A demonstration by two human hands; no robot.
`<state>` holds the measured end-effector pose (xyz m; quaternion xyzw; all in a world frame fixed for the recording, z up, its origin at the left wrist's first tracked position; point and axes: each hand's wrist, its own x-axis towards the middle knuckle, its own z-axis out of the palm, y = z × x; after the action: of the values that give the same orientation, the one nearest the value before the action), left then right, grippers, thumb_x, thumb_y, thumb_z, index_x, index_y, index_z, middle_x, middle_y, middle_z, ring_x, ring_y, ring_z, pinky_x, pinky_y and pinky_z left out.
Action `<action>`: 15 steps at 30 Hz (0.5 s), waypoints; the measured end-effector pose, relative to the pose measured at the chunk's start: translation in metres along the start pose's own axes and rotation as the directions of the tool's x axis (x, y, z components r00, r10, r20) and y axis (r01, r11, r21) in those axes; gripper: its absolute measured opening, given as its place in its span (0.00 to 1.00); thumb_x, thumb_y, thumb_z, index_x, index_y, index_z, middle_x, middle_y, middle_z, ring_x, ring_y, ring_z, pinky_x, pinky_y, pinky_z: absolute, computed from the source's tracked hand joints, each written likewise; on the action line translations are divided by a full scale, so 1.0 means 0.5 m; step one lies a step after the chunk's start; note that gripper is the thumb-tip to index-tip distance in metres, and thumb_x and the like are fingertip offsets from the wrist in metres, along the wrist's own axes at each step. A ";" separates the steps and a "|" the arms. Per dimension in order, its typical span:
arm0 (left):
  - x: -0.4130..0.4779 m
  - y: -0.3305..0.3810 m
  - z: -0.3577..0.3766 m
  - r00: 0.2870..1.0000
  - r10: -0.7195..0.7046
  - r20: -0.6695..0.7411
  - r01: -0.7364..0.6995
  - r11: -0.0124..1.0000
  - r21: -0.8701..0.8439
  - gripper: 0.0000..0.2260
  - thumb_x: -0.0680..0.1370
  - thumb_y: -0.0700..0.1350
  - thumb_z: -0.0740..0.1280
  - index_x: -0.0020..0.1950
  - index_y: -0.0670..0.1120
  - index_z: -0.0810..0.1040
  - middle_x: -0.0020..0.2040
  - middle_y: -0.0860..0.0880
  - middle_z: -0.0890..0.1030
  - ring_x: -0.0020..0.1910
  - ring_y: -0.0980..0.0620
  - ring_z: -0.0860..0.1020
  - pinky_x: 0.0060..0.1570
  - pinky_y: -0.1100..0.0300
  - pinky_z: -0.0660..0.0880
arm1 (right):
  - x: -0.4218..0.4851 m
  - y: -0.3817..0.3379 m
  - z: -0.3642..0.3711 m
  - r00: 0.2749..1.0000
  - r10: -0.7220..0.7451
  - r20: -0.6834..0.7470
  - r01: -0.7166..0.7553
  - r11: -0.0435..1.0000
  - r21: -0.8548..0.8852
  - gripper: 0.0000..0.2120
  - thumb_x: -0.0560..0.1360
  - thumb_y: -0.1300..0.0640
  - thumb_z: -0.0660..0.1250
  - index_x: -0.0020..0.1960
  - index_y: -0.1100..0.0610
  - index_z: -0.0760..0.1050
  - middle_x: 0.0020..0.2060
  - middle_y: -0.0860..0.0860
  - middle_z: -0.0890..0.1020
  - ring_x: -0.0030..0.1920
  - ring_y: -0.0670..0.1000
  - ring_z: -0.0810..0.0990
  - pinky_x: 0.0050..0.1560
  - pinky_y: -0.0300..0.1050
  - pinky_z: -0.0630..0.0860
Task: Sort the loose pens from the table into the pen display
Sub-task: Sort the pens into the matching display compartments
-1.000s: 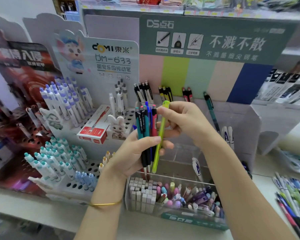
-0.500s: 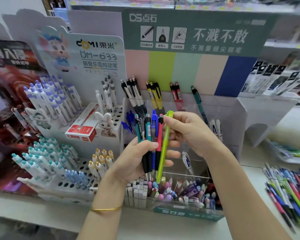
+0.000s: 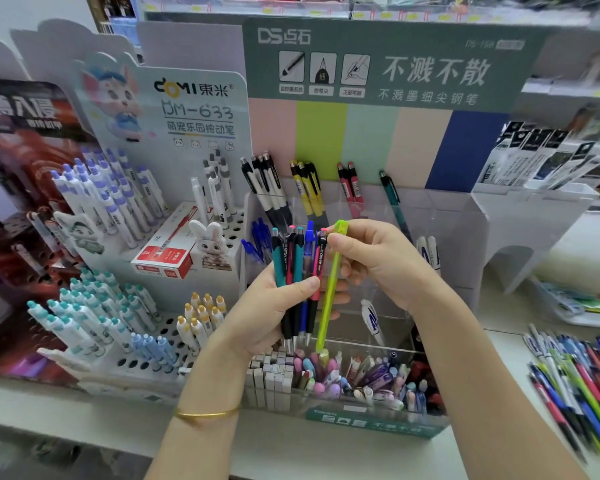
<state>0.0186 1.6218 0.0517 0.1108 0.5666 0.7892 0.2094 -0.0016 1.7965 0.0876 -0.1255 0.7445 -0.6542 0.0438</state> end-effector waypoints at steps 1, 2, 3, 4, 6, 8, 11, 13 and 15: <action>0.000 0.000 -0.001 0.999 0.007 -0.034 -0.006 1.000 0.023 0.14 0.79 0.36 0.62 0.65 0.43 0.71 0.55 0.38 0.82 0.54 0.41 0.82 0.52 0.45 0.80 | -0.001 0.000 0.000 1.000 0.001 -0.011 -0.001 1.000 0.004 0.06 0.77 0.58 0.65 0.50 0.58 0.79 0.32 0.53 0.77 0.30 0.50 0.73 0.27 0.37 0.71; -0.001 0.002 -0.002 0.997 0.014 -0.079 -0.011 0.999 0.039 0.13 0.79 0.36 0.62 0.63 0.45 0.72 0.53 0.40 0.83 0.52 0.44 0.83 0.49 0.48 0.80 | -0.001 0.000 0.000 1.000 -0.002 -0.023 0.002 1.000 0.006 0.06 0.77 0.59 0.65 0.51 0.59 0.79 0.32 0.52 0.77 0.29 0.49 0.74 0.26 0.37 0.71; -0.002 0.004 -0.007 0.991 0.026 -0.135 -0.020 0.999 0.044 0.12 0.79 0.36 0.62 0.61 0.45 0.72 0.50 0.42 0.84 0.49 0.46 0.83 0.46 0.52 0.81 | -0.002 0.001 -0.001 0.999 -0.007 -0.037 0.007 1.000 0.005 0.06 0.77 0.59 0.65 0.51 0.59 0.79 0.32 0.51 0.78 0.28 0.48 0.74 0.26 0.37 0.71; -0.005 0.008 -0.011 0.983 0.045 -0.178 -0.040 0.999 0.030 0.11 0.79 0.35 0.61 0.61 0.44 0.71 0.48 0.42 0.84 0.47 0.47 0.84 0.43 0.53 0.81 | -0.003 0.002 -0.002 0.998 -0.015 -0.056 0.015 1.000 0.001 0.06 0.77 0.60 0.65 0.51 0.60 0.79 0.32 0.51 0.78 0.28 0.47 0.74 0.26 0.37 0.71; -0.011 0.017 -0.024 0.964 0.117 -0.237 -0.109 0.993 0.050 0.13 0.80 0.35 0.61 0.64 0.40 0.68 0.48 0.39 0.85 0.47 0.43 0.84 0.45 0.49 0.82 | -0.004 0.006 -0.006 0.994 -0.036 -0.105 0.032 0.999 -0.037 0.07 0.77 0.61 0.65 0.52 0.62 0.79 0.32 0.51 0.78 0.28 0.47 0.74 0.26 0.37 0.72; -0.018 0.026 -0.037 0.934 0.205 -0.293 -0.171 0.976 0.138 0.13 0.80 0.36 0.62 0.64 0.39 0.68 0.48 0.39 0.84 0.47 0.41 0.84 0.47 0.47 0.82 | -0.007 0.017 -0.008 0.987 -0.067 -0.145 0.046 0.989 -0.140 0.06 0.77 0.61 0.65 0.52 0.61 0.79 0.31 0.53 0.78 0.29 0.48 0.76 0.28 0.39 0.75; -0.025 0.028 -0.058 0.903 0.277 -0.328 -0.221 0.955 0.198 0.14 0.80 0.38 0.62 0.65 0.38 0.68 0.49 0.39 0.84 0.43 0.44 0.83 0.45 0.49 0.81 | -0.017 0.035 0.000 0.983 -0.104 -0.151 0.051 0.945 -0.322 0.04 0.77 0.61 0.66 0.50 0.58 0.79 0.33 0.54 0.79 0.31 0.50 0.78 0.32 0.42 0.79; -0.030 0.025 -0.065 0.893 0.306 -0.331 -0.244 0.945 0.217 0.12 0.80 0.38 0.62 0.62 0.38 0.69 0.48 0.40 0.84 0.39 0.48 0.81 0.41 0.53 0.79 | -0.024 0.048 0.009 0.982 -0.120 -0.144 0.049 0.905 -0.423 0.04 0.77 0.61 0.66 0.51 0.57 0.78 0.36 0.52 0.79 0.34 0.51 0.79 0.34 0.42 0.80; -0.034 0.019 -0.069 0.895 0.310 -0.322 -0.255 0.946 0.202 0.07 0.80 0.37 0.62 0.57 0.43 0.70 0.48 0.39 0.83 0.36 0.49 0.78 0.38 0.55 0.75 | -0.029 0.063 0.015 0.983 -0.117 -0.139 0.030 0.860 -0.509 0.06 0.77 0.62 0.66 0.53 0.57 0.78 0.39 0.49 0.78 0.36 0.49 0.79 0.36 0.41 0.80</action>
<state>0.0175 1.5820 0.0499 0.0662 0.6319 0.7720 -0.0210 0.0098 1.7963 0.0540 -0.1065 0.8853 -0.4460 -0.0773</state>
